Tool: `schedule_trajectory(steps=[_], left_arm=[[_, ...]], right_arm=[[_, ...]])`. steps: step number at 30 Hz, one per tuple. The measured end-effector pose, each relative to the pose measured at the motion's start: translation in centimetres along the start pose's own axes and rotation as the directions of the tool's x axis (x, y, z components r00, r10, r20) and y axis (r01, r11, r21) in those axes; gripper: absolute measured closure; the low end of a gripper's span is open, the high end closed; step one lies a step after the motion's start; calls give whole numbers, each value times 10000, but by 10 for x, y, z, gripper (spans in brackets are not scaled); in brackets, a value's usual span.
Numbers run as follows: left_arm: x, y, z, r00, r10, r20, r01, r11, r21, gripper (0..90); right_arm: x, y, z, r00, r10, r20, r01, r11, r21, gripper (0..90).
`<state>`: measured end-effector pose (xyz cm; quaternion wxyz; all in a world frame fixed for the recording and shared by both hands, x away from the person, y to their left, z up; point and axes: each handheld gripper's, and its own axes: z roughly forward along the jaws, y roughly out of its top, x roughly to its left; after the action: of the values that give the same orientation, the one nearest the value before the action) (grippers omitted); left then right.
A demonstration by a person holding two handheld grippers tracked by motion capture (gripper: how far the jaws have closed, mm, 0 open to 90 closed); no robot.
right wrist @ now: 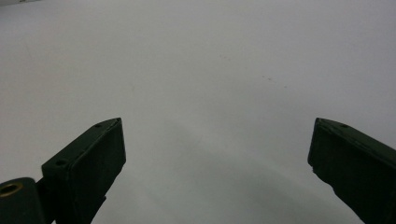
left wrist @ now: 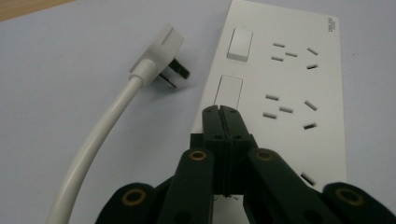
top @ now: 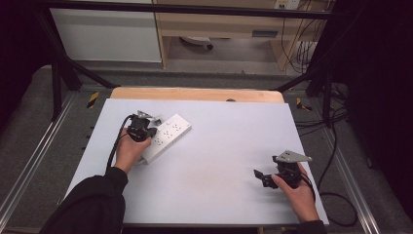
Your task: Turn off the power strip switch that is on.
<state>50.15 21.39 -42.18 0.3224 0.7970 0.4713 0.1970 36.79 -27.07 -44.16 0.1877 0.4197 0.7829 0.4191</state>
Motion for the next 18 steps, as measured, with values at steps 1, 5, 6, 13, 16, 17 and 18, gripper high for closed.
schedule_trajectory(steps=[1, 5, 6, 13, 16, 17, 18], left_arm=[[0, 0, 0, 10000, -19, 13, 19, 10000, -13, 900], [0, 0, 0, 10000, -33, 17, 33, 10000, -27, 900], [0, 0, 0, 10000, -37, 23, 37, 10000, -33, 900], [2, -1, 0, 9997, -158, 162, 159, 9999, -55, 900], [2, -1, -1, 9998, -143, 156, 143, 9999, -45, 900], [2, -2, -1, 9998, -131, 155, 132, 9999, -40, 900], [2, -2, -1, 9998, -129, 182, 129, 9999, -34, 900]], right_arm=[[0, 0, 0, 10000, 1, 1, -1, 10000, -1, 46], [0, 0, 0, 10000, -13, -1, 13, 10000, -2, 46], [0, 0, 0, 10000, -7, -9, 7, 10000, -7, 46], [0, 0, 0, 10000, -25, 4, 25, 10000, -10, 46], [0, 0, 0, 10000, -17, -5, 17, 10000, -13, 46], [0, 0, 0, 10000, -17, -5, 17, 10000, -13, 46], [0, 0, 0, 10000, -22, 0, 22, 10000, -13, 46]])
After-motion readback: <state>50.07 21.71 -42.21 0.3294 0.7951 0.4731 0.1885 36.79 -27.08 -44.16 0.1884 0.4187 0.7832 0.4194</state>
